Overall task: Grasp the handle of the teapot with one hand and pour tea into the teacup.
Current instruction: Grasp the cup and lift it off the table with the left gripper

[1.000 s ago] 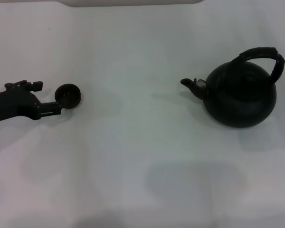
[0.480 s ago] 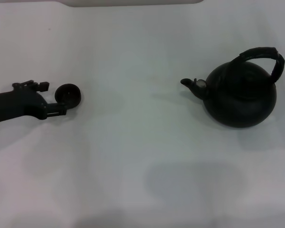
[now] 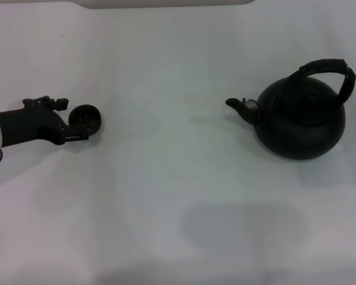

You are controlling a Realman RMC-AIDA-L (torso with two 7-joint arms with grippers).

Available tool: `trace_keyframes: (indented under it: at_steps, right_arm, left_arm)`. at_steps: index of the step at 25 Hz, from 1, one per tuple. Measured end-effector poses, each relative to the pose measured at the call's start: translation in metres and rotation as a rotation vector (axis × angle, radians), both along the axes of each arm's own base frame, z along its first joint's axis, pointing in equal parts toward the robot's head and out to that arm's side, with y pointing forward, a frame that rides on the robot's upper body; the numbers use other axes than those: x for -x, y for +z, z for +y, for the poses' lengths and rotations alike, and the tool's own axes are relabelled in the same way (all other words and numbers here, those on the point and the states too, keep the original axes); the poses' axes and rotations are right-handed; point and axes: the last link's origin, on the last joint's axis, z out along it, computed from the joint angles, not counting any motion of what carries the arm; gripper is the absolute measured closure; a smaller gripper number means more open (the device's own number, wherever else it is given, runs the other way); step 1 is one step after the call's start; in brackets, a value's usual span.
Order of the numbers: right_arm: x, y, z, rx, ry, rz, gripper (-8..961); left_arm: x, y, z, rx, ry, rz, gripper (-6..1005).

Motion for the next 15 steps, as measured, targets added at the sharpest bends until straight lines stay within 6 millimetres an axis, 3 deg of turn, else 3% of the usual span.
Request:
trace_keyframes:
  at_steps: [15]
  right_arm:
    - [0.0024,0.0025,0.0012,-0.01,0.017,-0.01,77]
  left_arm:
    - [0.0018,-0.0009,-0.0011,0.004,0.045,-0.025,128]
